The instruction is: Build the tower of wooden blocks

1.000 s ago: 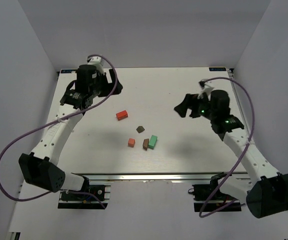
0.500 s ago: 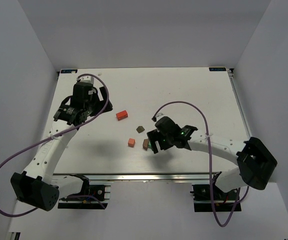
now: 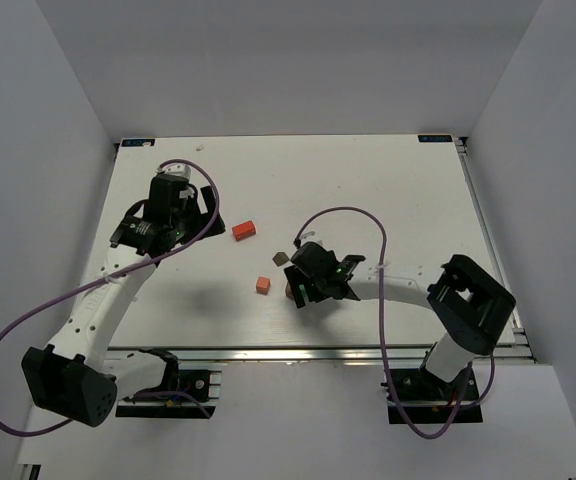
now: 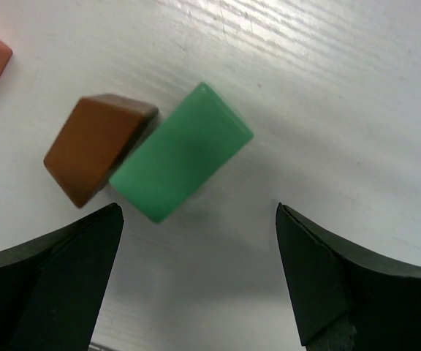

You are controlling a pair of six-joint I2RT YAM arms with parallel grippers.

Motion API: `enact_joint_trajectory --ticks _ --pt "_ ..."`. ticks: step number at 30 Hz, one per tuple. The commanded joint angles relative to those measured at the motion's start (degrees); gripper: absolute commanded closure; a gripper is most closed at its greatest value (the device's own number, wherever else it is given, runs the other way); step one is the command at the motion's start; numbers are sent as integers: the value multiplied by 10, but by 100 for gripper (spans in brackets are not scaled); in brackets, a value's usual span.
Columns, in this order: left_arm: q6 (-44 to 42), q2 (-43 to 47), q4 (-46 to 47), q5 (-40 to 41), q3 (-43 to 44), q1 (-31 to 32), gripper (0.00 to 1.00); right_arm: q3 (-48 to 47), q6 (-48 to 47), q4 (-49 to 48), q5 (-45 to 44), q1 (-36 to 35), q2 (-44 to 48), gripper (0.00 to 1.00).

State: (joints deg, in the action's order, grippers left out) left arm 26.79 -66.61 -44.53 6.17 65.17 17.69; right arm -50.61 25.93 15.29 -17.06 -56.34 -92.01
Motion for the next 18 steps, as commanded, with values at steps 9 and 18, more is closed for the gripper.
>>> enact_joint_trajectory --ticks 9,18 --pt "-7 20 31 -17 -8 1 2 -51 21 -54 -58 0 -56 14" --pt "-10 -4 40 -23 5 1 2 0 46 -22 -94 14 -4 26"
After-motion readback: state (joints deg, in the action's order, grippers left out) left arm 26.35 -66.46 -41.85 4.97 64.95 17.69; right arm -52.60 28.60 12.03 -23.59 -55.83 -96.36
